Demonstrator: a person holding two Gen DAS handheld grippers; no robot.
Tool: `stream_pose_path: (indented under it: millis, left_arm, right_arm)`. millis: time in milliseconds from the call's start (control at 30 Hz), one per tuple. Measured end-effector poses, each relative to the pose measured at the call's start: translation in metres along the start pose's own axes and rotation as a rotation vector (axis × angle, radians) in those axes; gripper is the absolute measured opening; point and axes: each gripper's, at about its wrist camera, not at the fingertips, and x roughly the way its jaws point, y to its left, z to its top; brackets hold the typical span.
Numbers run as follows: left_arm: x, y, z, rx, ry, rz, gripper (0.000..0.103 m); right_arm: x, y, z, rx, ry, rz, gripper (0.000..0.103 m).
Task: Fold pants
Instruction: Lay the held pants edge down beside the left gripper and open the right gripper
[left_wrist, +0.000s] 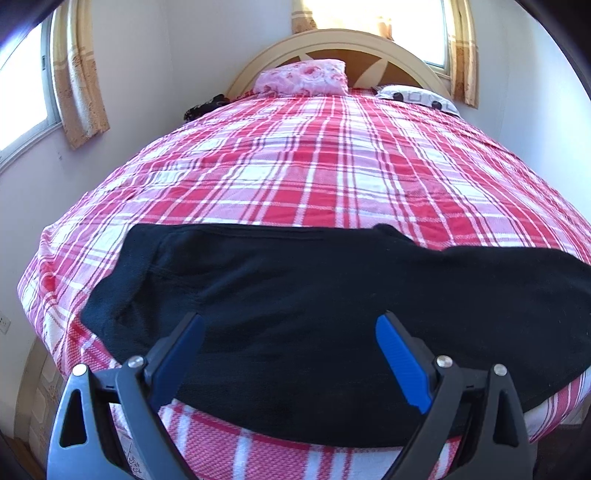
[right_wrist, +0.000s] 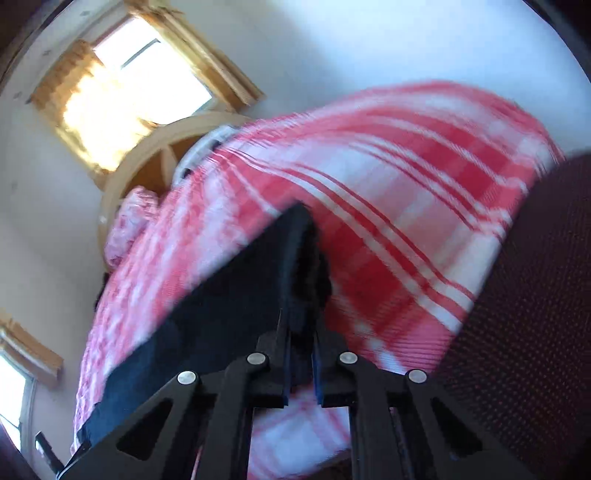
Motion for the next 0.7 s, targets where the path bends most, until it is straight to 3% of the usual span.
stream_pose_path:
  millis: [167,300,400,533,700]
  left_arm:
    - [0.002,0.019,0.002,-0.045,-0.008,0.014,0.097]
    - [0.006,0.029,0.000,-0.072,0.002,0.012,0.097]
    - [0.008,0.035,-0.002,-0.080,0.009,0.011,0.097]
    - [0.010,0.043,-0.005,-0.092,0.016,0.010,0.097]
    - [0.012,0.053,-0.007,-0.088,0.009,0.022,0.097]
  right_arm:
    - [-0.029,0.102,-0.005,-0.225,-0.033,0.128,0.009]
    - [-0.024,0.190,-0.043,-0.405,0.047,0.269,0.009]
    - [-0.003,0.255,-0.096,-0.542,0.141,0.370,0.009]
    - [0.023,0.313,-0.175,-0.717,0.221,0.410,0.009]
    - [0.048,0.347,-0.257,-0.989,0.182,0.322,0.011]
